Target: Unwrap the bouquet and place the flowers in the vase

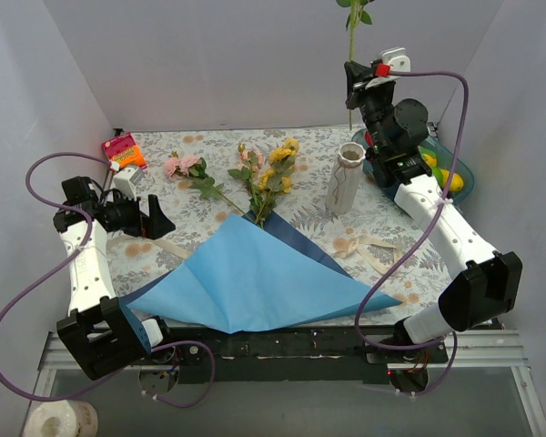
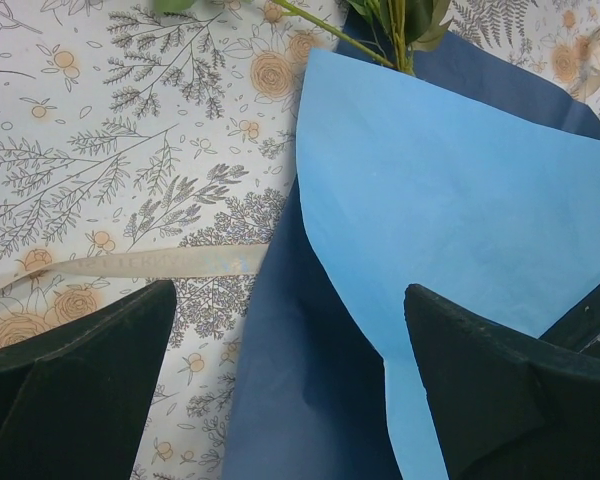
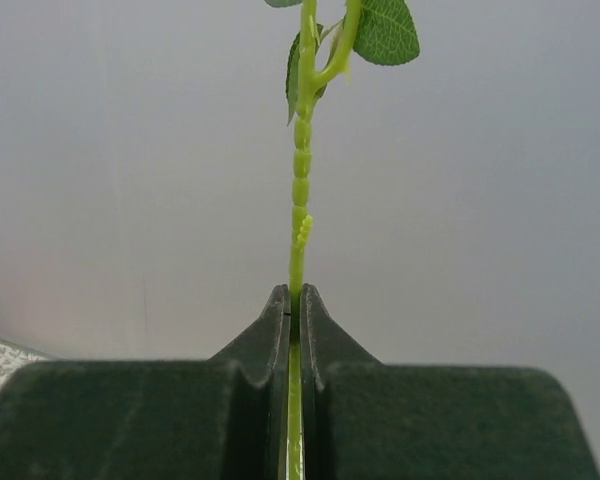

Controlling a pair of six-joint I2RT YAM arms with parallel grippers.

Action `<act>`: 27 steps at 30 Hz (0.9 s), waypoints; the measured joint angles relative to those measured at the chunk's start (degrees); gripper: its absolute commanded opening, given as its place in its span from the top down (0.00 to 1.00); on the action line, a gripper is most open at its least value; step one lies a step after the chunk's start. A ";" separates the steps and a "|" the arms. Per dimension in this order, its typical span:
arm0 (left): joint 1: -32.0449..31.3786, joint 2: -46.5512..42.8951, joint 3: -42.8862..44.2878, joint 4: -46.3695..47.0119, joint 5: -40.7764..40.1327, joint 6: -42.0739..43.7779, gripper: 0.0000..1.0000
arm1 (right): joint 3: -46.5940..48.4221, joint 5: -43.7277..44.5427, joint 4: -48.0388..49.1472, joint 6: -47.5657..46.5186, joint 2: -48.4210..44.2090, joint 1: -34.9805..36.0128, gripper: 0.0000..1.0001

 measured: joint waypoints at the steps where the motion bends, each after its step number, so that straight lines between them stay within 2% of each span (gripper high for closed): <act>1: 0.00 0.00 0.00 0.15 0.00 -0.13 0.02 | -0.55 -0.17 1.16 0.33 -0.13 -0.72 0.99; 11: 0.00 0.26 0.35 0.92 -0.07 -0.98 0.02 | -12.48 -3.15 9.29 5.31 -1.09 -6.16 0.99; 27: 0.00 1.20 2.21 0.44 -1.55 -0.87 0.02 | -25.38 -5.90 22.82 9.11 -1.99 -7.65 0.99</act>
